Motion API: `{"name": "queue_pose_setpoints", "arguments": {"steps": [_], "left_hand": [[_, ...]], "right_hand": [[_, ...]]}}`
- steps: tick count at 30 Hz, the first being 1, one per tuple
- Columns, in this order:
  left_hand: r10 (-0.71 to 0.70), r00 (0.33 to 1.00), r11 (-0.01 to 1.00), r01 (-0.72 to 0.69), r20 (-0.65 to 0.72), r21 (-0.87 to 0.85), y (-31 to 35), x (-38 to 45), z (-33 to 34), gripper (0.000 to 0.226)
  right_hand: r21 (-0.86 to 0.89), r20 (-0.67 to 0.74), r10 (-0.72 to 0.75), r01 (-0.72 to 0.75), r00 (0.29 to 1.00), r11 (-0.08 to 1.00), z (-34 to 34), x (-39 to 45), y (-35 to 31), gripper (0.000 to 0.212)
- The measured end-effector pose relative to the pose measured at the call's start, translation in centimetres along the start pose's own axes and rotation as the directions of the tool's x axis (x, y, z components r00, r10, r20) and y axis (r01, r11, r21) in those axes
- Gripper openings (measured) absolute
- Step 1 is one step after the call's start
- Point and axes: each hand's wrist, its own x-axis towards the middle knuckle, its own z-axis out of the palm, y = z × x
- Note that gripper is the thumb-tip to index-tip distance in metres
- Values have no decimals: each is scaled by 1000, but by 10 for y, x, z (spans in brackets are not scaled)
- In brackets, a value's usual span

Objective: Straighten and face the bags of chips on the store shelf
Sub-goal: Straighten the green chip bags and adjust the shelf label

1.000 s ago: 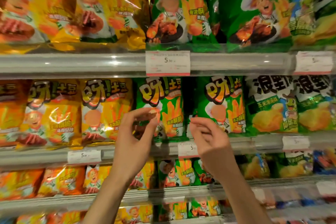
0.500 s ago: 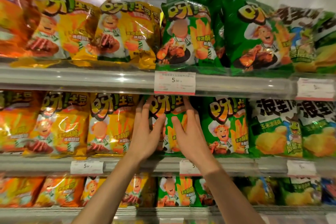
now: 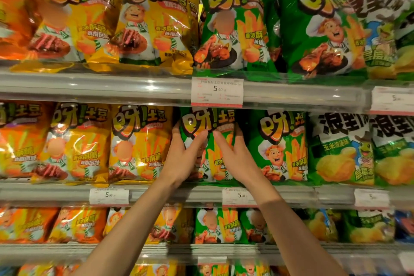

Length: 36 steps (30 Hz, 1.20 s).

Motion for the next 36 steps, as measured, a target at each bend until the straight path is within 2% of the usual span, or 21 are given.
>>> {"name": "queue_pose_setpoints", "arguments": {"steps": [3, 7, 11, 14, 16, 19, 21, 26, 30, 32, 34, 36], "left_hand": [[-12, 1000, 1000, 12, 1, 8, 10, -2, 2, 46], [5, 1000, 1000, -5, 17, -10, 8, 0, 4, 69], [12, 999, 1000, -12, 33, -23, 1, 7, 4, 79], [29, 999, 999, -30, 35, 23, -4, 7, 2, 88], [61, 998, 997, -61, 0, 53, -8, 7, 2, 90], [85, 995, 992, -79, -55, 102, -14, 11, 4, 78], [75, 995, 989, -64, -73, 135, -17, 13, 6, 74], [37, 998, 984, -27, -53, 174, -16, 13, 1, 76], [189, 980, 947, -164, -65, 275, -15, -4, -7, 86], [283, 958, 887, -248, -34, 389, -15, -16, -6, 84], [344, 939, 831, -310, 10, 462, -13, -20, -2, 81], [355, 934, 793, -322, 36, 517, -16, -17, 3, 85]], "right_hand": [[36, 5, 18, -18, 1000, 999, 3, 2, -3, 78], [8, -78, 32, -32, 996, 999, 6, 2, 4, 83], [-12, -130, 63, -65, 990, 998, 11, 4, 10, 92], [-33, -137, 71, -76, 988, 997, 10, 3, 7, 86], [-49, -151, 6, -13, 988, 999, 8, -2, 5, 84], [-162, -202, -213, 182, 956, 970, 10, -7, 1, 75], [-248, -160, -280, 236, 946, 940, 15, -5, 3, 69], [-286, -99, -259, 222, 961, 932, 14, -5, 4, 66], [-492, -50, -388, 315, 920, 811, -11, -27, 9, 57], [-613, -139, -502, 324, 854, 721, -26, -37, 22, 56], [-714, -252, -572, 249, 780, 654, -40, -38, 39, 60], [-764, -315, -532, 123, 786, 633, -51, -32, 50, 70]]}}
